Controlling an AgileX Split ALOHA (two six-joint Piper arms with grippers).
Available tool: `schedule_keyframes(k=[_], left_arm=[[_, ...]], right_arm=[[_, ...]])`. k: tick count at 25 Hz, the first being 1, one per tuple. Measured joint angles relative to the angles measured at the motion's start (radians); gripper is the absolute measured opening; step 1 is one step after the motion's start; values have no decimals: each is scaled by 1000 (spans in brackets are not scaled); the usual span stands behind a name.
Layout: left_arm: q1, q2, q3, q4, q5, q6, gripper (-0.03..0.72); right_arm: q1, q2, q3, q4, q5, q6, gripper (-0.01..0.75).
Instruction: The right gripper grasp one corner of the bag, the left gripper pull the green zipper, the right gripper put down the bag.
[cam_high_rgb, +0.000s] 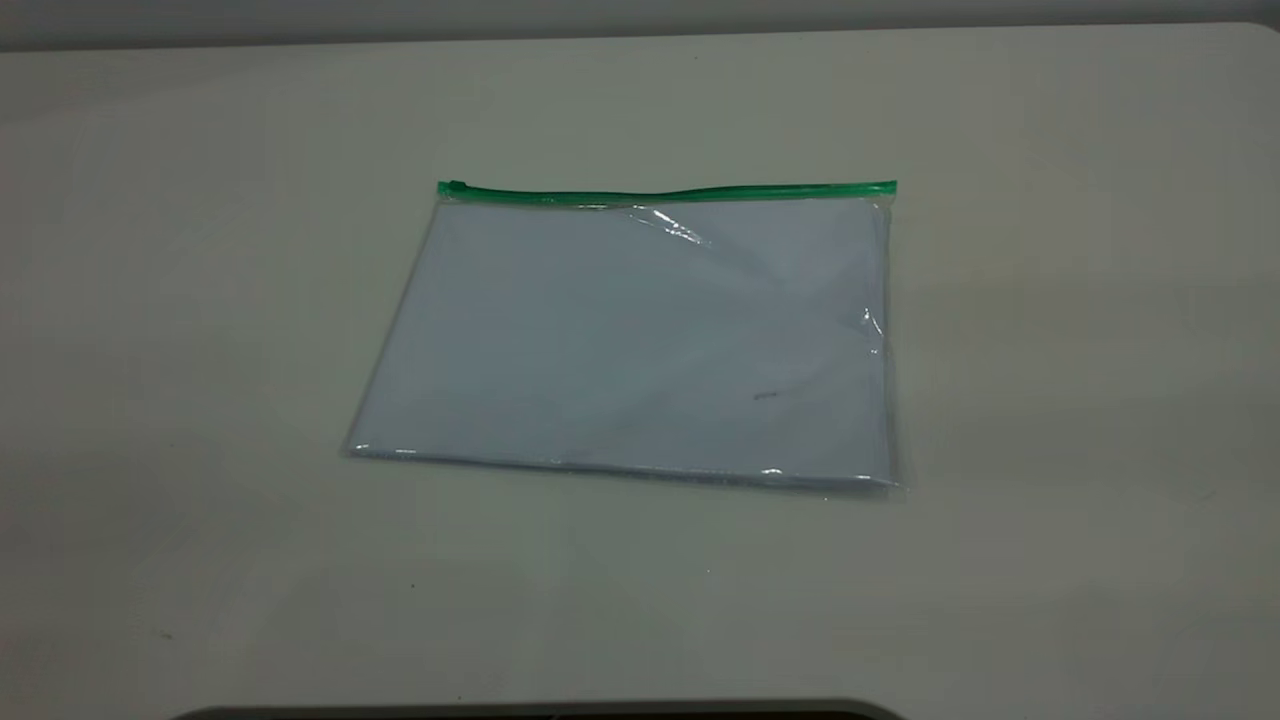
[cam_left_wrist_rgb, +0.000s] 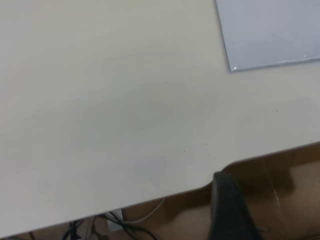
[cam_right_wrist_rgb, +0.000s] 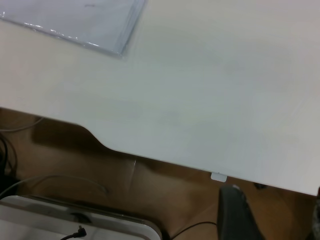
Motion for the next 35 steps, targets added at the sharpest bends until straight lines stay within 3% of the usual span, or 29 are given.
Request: schedule_keyframes(k=[2, 7, 9, 14, 20, 35], left_arm=[[0, 0, 0, 0, 1, 0, 498], [0, -4, 0, 0, 2, 0, 498], [0, -20, 0, 0, 2, 0, 498], [6, -116, 0, 0, 6, -1, 498], [11, -148, 0, 0, 15, -1, 498], [16, -148, 0, 0, 15, -1, 498]], right_arm=[[-18, -12, 0, 3, 0, 0, 412], [-257, -147, 0, 7, 4, 0, 412], [-304, -230, 0, 3, 6, 0, 412], [-267, -414, 0, 5, 20, 0, 412], [-188, -421, 0, 5, 26, 0, 412], [-182, -421, 0, 6, 26, 0, 412]])
